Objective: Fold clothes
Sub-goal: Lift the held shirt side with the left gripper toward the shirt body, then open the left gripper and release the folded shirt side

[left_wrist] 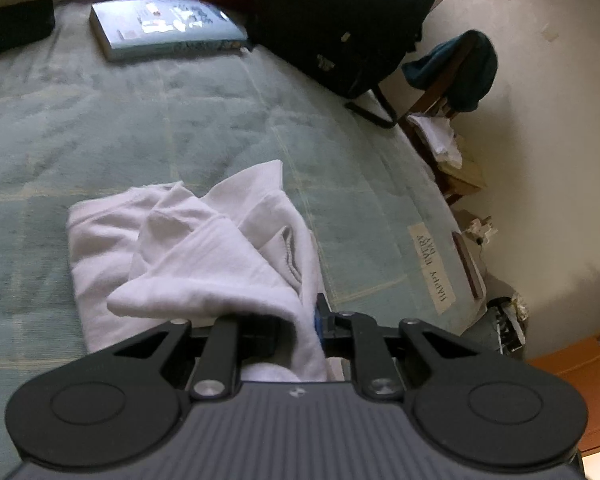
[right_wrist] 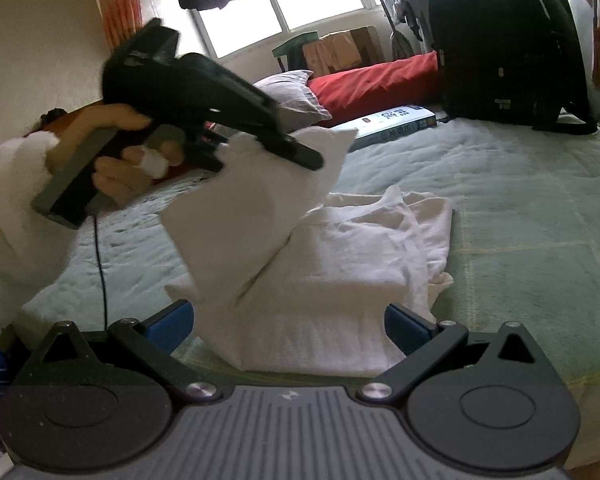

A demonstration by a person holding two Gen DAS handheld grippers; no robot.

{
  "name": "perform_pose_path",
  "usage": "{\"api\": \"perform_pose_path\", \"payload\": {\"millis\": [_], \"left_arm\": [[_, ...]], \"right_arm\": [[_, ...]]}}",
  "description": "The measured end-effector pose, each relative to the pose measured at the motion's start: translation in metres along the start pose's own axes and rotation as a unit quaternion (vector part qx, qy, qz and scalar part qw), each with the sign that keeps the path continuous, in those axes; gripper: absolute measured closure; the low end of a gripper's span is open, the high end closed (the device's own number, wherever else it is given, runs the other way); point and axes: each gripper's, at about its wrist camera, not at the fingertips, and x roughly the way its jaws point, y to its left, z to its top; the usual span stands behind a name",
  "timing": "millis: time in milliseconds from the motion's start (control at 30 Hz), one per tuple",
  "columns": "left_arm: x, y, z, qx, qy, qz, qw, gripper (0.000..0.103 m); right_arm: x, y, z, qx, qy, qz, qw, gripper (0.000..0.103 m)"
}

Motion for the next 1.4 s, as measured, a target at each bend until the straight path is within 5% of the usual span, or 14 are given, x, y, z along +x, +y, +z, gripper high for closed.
{"api": "perform_pose_path", "payload": {"millis": [600,1000,1233,1400], "left_arm": [[0.073,-0.017,0.000,0.010,0.051,0.031,0.9982,0.086],[0.077,-0.017,-0.005,0.021,0.053,-0.048,0.9973,0.040],[0.054,-0.025,-0.004,0.043,0.046,-0.107,0.9923,0.028],[0.039,-0.012,-0.009,0.047,0.033,-0.093,0.9941,0.027]], "right_arm": [[-0.002,-0.004,-0.003,0.007,0.003,-0.007,1.000,0.000],[0.002,-0.005,-0.003,0.012,0.014,-0.017,1.000,0.000],[0.003,-0.006,-0.003,0.018,0.015,-0.022,0.999,0.000],[0.006,-0.012,-0.003,0.030,0.016,-0.019,0.999,0.000]]}}
